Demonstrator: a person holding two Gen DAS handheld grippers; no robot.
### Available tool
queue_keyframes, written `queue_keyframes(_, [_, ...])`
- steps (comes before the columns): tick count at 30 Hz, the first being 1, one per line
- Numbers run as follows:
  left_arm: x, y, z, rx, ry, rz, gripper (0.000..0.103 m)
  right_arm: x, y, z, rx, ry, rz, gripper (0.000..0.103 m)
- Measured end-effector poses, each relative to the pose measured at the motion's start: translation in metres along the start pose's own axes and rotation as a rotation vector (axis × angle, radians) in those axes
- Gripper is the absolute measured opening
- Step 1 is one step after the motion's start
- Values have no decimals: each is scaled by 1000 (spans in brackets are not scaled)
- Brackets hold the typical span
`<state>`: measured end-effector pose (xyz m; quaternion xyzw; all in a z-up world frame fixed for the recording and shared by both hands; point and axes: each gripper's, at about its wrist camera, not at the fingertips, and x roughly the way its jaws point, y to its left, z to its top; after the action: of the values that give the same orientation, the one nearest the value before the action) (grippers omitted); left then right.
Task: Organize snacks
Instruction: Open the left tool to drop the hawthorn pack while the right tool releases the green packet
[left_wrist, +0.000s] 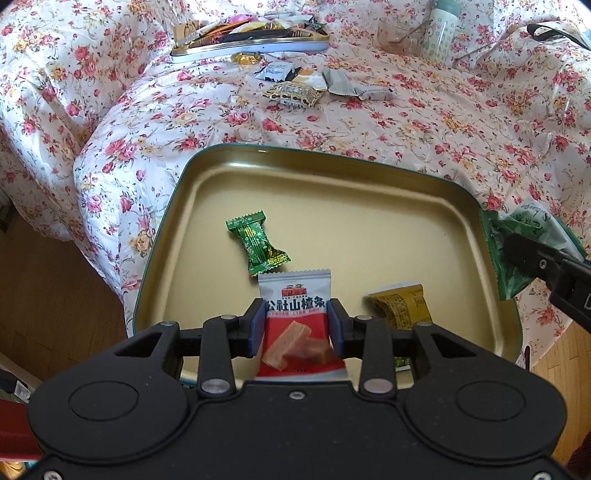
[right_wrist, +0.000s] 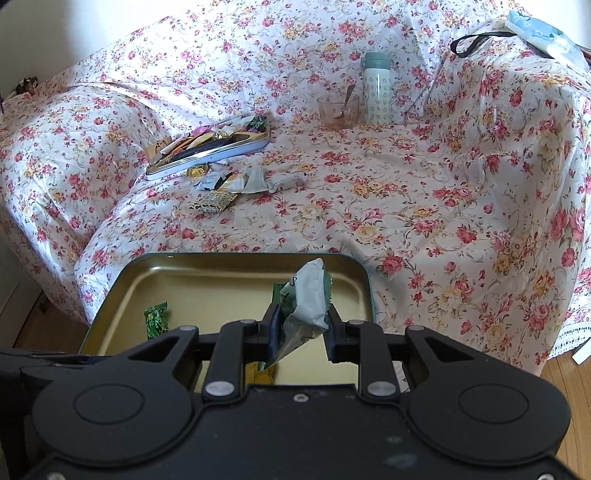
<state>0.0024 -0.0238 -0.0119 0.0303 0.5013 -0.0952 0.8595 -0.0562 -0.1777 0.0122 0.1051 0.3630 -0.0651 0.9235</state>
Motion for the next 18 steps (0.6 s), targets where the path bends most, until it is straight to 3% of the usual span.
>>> queue_keyframes(18, [-3, 5, -1, -26, -32, 47, 44, -1, -3, 2, 9, 5, 3, 30])
